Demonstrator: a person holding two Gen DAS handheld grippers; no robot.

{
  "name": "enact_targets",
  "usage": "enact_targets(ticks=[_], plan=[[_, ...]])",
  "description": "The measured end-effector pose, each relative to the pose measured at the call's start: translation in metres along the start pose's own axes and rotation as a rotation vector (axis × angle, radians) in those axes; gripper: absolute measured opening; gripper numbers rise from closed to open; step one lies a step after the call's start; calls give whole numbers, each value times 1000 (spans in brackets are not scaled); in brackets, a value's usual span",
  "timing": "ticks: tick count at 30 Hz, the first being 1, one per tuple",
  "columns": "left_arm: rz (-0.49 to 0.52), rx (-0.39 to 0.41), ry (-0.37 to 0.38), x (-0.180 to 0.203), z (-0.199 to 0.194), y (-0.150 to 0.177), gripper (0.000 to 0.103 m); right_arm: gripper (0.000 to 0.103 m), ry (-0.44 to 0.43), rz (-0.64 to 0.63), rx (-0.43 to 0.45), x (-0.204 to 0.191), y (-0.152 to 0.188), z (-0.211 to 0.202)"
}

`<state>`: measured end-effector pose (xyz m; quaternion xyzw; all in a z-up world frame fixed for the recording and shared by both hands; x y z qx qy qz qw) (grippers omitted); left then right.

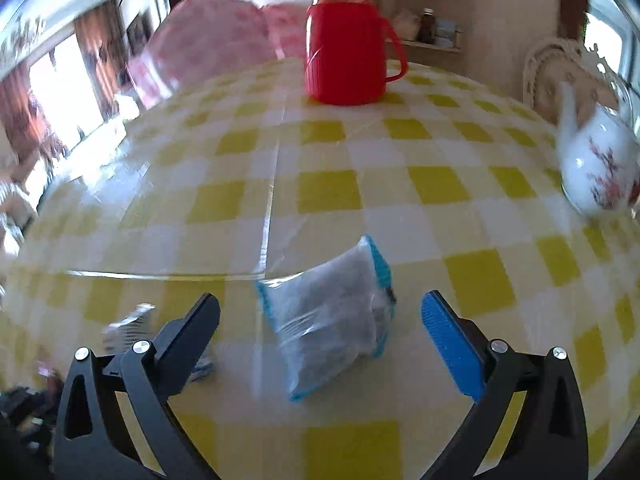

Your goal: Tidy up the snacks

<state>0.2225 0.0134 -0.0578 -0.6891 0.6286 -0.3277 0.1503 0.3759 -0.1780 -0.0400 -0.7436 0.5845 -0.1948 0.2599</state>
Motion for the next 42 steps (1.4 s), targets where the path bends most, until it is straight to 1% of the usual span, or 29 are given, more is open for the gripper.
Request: enact_targets(ticks=[2, 3, 4, 5, 6, 8, 9, 11, 15, 18, 20, 23, 26, 29, 31, 34, 35, 37, 39, 41, 42], plan=[[2, 0, -1, 0, 0, -1, 21, 97, 30, -53, -23, -1, 3, 16], [3, 0, -1, -1, 0, -1, 21, 95, 47, -75, -25, -1, 4, 22], [4, -1, -2, -1, 0, -1, 21, 88, 62, -98, -24, -2, 5, 25], [6, -3, -4, -1, 1, 0, 21, 65, 68, -122, -20, -4, 8, 27], [10, -6, -5, -1, 2, 0, 21, 57, 82, -124, -10, -2, 10, 26], [13, -9, -8, 0, 3, 0, 21, 56, 66, -116, 28, -3, 14, 15], [9, -8, -5, 0, 3, 0, 21, 56, 43, -111, 68, -8, 19, 0], [-5, -8, 17, 0, 2, -1, 21, 56, 36, -109, 110, -10, 26, -19], [-23, -2, 51, 1, 1, -3, 21, 56, 23, -7, 222, -9, 53, -85], [-15, 36, 75, 6, -7, -6, 21, 56, -4, 67, 293, -8, 68, -126], [-17, 62, 92, 9, -14, -9, 21, 56, -11, 91, 351, -12, 78, -156], [-2, 99, 104, 17, -24, -14, 21, 56, -11, 113, 402, -18, 98, -187], [27, 156, 88, 27, -38, -19, 21, 56, -4, 130, 431, -23, 117, -206], [73, 239, 43, 39, -58, -25, 21, 57, 14, 127, 466, -30, 131, -224], [91, 294, 31, 46, -71, -29, 21, 57, 31, 126, 511, -33, 138, -242], [115, 382, 29, 61, -97, -32, 21, 57, 60, 167, 589, -28, 150, -270], [144, 419, 27, 71, -109, -30, 21, 57, 68, 180, 613, -27, 155, -279], [187, 467, 24, 84, -123, -24, 21, 57, 106, 180, 652, -25, 166, -293], [215, 492, 28, 96, -134, -14, 21, 57, 129, 185, 673, -26, 174, -300], [221, 498, 44, 104, -140, -3, 21, 57, 141, 187, 689, -27, 176, -304], [226, 506, 38, 106, -144, 0, 21, 57, 159, 183, 709, -27, 178, -310]])
Point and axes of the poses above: each gripper's, at about its wrist camera, not at the fingertips, and z roughly the way its jaws point, x to its right, y to its underside, the point moved 10 cm from there along z, roughly the way its jaws point, and after that the axes turned 1 degree about -z, right-handed, at the moved point
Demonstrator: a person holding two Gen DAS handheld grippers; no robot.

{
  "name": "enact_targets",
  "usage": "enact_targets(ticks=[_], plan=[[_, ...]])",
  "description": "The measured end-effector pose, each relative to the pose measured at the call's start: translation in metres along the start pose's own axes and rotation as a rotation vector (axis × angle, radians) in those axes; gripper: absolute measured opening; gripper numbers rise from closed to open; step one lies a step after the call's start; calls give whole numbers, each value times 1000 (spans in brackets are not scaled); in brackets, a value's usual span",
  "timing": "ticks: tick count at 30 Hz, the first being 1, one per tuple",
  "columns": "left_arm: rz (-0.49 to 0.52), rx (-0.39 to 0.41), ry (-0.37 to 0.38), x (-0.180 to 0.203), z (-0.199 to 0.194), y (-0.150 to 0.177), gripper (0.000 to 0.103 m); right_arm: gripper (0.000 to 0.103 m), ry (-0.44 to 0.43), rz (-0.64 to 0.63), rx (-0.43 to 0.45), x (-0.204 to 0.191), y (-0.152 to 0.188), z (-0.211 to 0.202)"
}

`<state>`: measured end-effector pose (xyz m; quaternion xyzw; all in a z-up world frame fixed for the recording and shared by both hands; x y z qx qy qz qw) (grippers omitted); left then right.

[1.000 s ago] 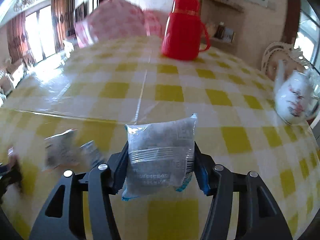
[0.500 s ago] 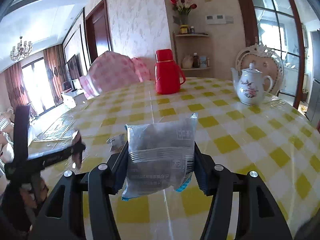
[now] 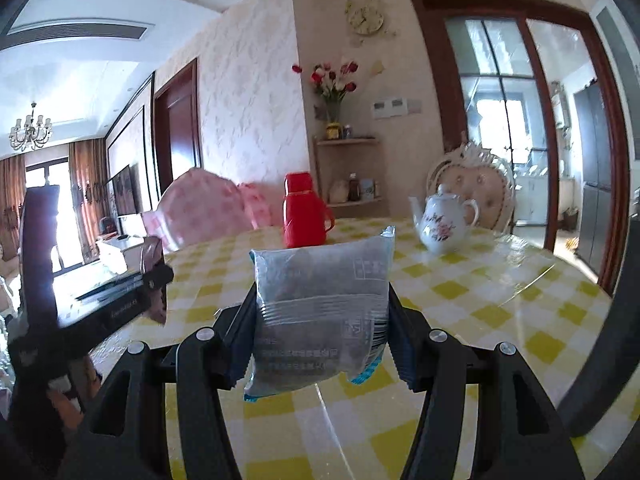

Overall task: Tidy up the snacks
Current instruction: 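Lift the pink bar and clear bag and carry them toward the white box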

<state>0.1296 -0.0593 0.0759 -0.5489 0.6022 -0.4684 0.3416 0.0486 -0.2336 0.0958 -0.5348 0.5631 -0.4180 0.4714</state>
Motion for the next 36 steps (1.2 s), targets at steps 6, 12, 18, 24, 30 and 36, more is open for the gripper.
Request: enact_targets(ticks=[6, 12, 18, 24, 30, 36], plan=[[-12, 82, -21, 2, -34, 2, 21, 57, 46, -22, 83, 3, -9, -25], [-7, 140, -51, 3, -64, 4, 21, 57, 37, -19, 114, -1, -5, -53], [5, 194, -42, 20, -111, 10, 21, 57, 15, -15, 169, -7, -10, -93], [42, 223, -25, 44, -150, 16, 21, 57, -6, -30, 192, -9, -12, -123], [55, 276, -38, 50, -186, 5, 22, 57, -18, -40, 217, -11, -16, -150], [69, 323, -65, 49, -224, -7, 22, 57, -51, -65, 249, -29, -22, -176]])
Point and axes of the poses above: each gripper's, at about its wrist camera, not at the fingertips, and z roughly the way its jaws point, x to its right, y to its underside, the point moved 10 cm from there along z, roughly the way its jaws point, and after that the axes turned 1 degree about -z, right-handed, at the moved point
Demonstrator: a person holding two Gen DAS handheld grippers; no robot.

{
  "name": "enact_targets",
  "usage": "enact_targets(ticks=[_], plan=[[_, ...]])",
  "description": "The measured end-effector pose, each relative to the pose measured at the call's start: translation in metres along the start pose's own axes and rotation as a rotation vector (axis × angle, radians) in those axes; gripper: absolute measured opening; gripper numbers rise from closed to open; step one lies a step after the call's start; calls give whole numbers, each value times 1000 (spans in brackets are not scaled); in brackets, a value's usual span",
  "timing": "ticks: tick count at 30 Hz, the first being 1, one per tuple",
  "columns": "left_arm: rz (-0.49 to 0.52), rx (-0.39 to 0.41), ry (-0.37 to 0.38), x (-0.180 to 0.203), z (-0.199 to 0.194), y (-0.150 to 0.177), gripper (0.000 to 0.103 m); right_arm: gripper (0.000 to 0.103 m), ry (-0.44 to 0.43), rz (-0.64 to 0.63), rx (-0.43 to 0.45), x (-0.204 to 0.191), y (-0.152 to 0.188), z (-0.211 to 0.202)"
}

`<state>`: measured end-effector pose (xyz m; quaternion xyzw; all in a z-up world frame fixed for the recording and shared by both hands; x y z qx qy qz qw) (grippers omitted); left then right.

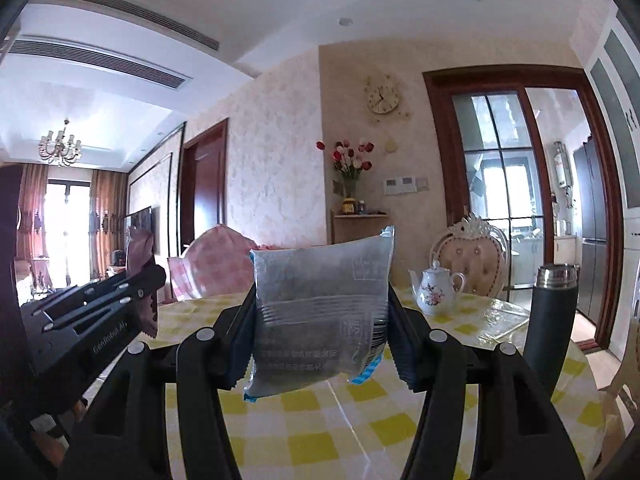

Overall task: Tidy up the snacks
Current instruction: 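Lift the pink bar and clear bag and carry them toward the white box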

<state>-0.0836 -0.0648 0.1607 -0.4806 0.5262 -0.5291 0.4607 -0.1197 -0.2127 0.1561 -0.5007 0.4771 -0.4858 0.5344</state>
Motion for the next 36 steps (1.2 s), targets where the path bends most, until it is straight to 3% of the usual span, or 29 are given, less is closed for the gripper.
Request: enact_targets(ticks=[11, 19, 28, 36], plan=[[14, 63, -49, -29, -61, -30, 22, 57, -117, -51, 57, -59, -23, -39], [28, 61, -124, -69, -88, -34, 22, 57, -223, -89, 50, -113, -24, -55], [56, -33, -258, -141, -126, -6, 22, 57, -407, -147, -7, -194, -2, -79], [51, -150, -360, -223, -171, 21, 22, 57, -626, -206, -104, -282, 27, -103]])
Point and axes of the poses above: each gripper's, at about its wrist camera, not at the fingertips, and z roughly the way its jaws point, x to its right, y to its underside, the point moved 10 cm from there along z, roughly the way its jaws point, and after that the axes turned 1 degree about -z, right-handed, at the moved point
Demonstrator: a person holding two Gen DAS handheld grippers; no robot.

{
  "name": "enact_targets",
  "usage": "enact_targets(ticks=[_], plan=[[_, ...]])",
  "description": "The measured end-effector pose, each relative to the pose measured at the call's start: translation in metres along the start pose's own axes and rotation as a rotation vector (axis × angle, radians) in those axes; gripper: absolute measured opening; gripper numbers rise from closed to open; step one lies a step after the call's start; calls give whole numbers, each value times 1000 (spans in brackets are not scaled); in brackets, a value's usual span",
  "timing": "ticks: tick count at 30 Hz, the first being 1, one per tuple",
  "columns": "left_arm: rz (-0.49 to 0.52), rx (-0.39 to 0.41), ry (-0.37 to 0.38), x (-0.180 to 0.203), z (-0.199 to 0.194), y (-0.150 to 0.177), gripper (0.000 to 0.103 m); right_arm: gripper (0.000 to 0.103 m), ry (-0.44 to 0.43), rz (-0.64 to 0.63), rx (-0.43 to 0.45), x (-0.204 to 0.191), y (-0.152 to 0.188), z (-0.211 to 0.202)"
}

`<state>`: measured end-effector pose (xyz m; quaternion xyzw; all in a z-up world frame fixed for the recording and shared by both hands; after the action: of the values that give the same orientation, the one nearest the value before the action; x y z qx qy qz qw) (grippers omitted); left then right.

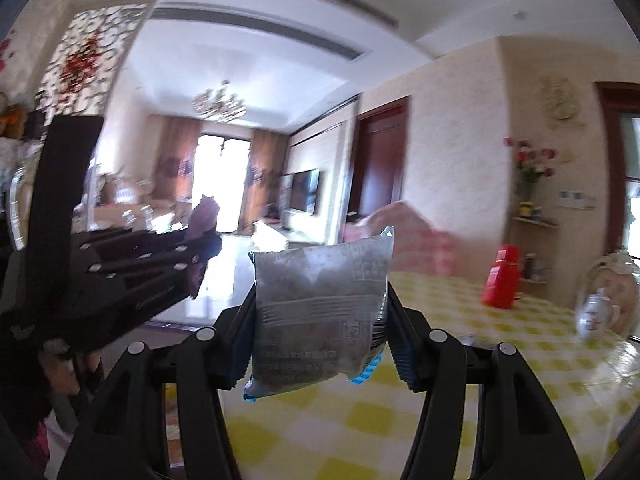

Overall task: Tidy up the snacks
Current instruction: 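Lift the pink bar and clear bag and carry them toward the white box, then open both tools over the box to drop the snacks, then move both open tools back over the remaining snacks on the table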

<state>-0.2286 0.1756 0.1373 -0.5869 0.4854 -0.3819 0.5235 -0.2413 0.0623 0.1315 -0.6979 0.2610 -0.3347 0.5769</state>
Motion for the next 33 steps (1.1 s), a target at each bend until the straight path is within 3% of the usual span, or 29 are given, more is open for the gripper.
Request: enact_targets(ticks=[5, 11, 18, 20, 22, 26, 33], plan=[[50, -84, -66, -55, -3, 19, 22, 57, -134, 14, -92, -45, 15, 24], [26, -142, -150, -123, -9, 37, 22, 57, -251, 1, -185, -84, 26, 45], [42, -304, -151, -160, -1, 70, 22, 60, -475, 20, -373, -154, 55, 70], [33, -336, -170, -171, 5, 79, 38, 66, -561, 32, -416, -173, 63, 73], [-15, -339, -197, -180, 6, 82, 92, 70, -591, 41, -425, -179, 64, 75], [-116, -346, -161, -190, 8, 87, 101, 74, -576, 65, -426, -169, 67, 76], [-185, -432, -98, -149, 40, 106, 101, 74, -488, 152, -395, -87, 67, 79]])
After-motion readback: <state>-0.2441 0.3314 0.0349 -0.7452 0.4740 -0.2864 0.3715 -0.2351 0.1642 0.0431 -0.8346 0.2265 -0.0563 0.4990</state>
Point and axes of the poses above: each gripper's, at about its wrist camera, not at the fingertips, and z roughly the way its jaws point, x to its right, y to its underside, the point moved 10 cm from there along z, roughly the way its jaws point, and after that the axes turned 1 degree about -z, right-handed, at the moved point
